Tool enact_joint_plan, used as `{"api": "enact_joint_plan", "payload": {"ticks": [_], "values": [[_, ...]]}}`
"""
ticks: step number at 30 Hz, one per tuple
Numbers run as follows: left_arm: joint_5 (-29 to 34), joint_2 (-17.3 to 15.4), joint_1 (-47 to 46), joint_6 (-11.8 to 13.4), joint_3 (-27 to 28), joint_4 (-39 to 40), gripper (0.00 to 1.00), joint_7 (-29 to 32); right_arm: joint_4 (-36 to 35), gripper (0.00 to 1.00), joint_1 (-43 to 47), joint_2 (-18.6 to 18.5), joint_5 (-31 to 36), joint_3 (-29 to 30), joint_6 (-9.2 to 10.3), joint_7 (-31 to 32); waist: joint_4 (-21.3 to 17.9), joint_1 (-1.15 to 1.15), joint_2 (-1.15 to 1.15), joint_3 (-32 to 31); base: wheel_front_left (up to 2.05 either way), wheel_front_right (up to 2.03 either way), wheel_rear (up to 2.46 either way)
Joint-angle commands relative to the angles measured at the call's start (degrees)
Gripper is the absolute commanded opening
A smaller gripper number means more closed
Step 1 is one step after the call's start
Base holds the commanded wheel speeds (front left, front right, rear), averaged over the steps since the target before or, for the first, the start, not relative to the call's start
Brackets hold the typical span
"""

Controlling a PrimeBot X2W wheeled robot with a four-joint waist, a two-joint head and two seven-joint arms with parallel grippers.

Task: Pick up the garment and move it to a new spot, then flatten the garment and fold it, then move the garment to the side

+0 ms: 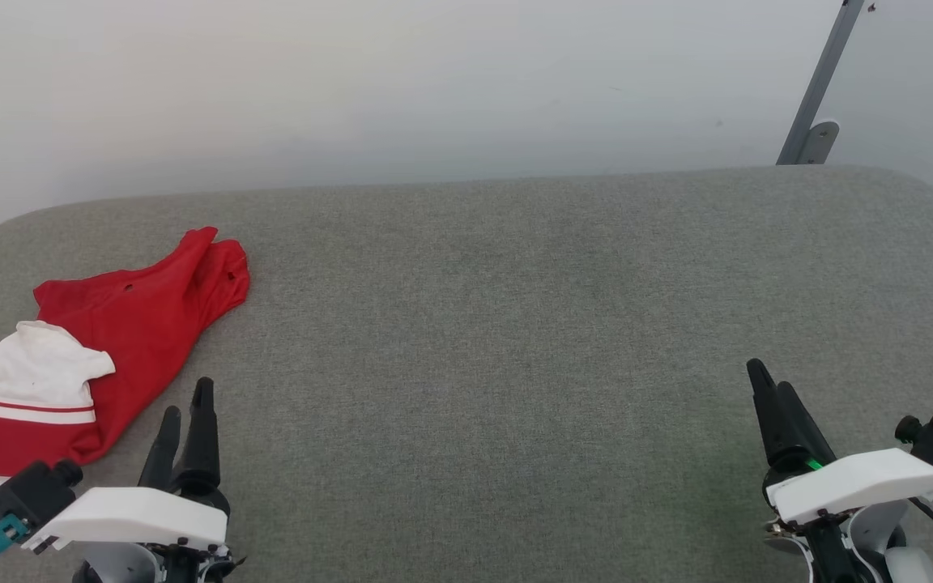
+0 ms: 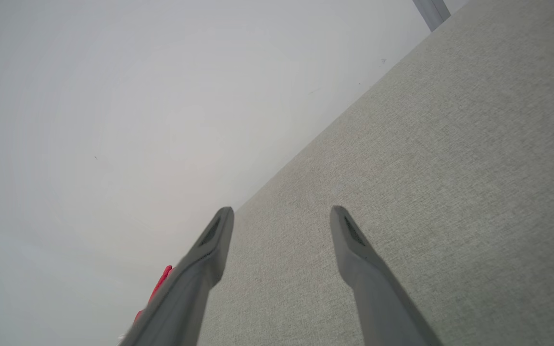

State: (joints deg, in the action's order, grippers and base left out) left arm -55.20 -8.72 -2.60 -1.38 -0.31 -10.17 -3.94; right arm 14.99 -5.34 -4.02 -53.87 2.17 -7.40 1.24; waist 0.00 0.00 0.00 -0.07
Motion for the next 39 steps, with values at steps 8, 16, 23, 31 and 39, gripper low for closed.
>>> {"api": "enact_joint_plan", "payload": {"ticks": [8, 16, 23, 31, 39], "values": [[7.6, -0.3, 0.2, -1.1, 0.4, 1.6, 1.00, -1.9, -1.5, 1.00, -1.6, -0.5, 6.2, -0.5, -0.11, -1.0, 0.0, 0.00, 0.00, 0.0, 0.00, 0.00, 0.00], [13.4, -0.3, 0.8, -2.1, 0.5, 2.1, 1.00, -3.3, -2.1, 1.00, -1.4, -0.4, 11.1, -0.7, -0.11, -1.5, 0.0, 0.00, 0.00, 0.0, 0.00, 0.00, 0.00], [17.9, -0.2, 1.1, -2.8, 0.8, 2.1, 1.00, -4.4, -2.6, 1.00, -1.1, -0.3, 15.1, -0.7, -0.12, -1.8, -0.1, 0.00, 0.00, 0.0, 0.00, 0.00, 0.00], [22.9, 0.0, 1.4, -3.6, 1.0, 2.2, 1.00, -5.6, -3.3, 1.00, -0.9, 0.0, 19.4, -0.9, -0.12, -2.1, -0.1, 0.00, 0.00, -0.1, 0.00, 0.00, 0.00], [26.9, 0.0, 1.6, -4.1, 1.0, 2.5, 1.00, -6.5, -3.6, 1.00, -0.8, 0.1, 23.0, -1.0, -0.12, -2.6, -0.2, 0.00, 0.00, -0.1, 0.00, 0.00, 0.00]]}}
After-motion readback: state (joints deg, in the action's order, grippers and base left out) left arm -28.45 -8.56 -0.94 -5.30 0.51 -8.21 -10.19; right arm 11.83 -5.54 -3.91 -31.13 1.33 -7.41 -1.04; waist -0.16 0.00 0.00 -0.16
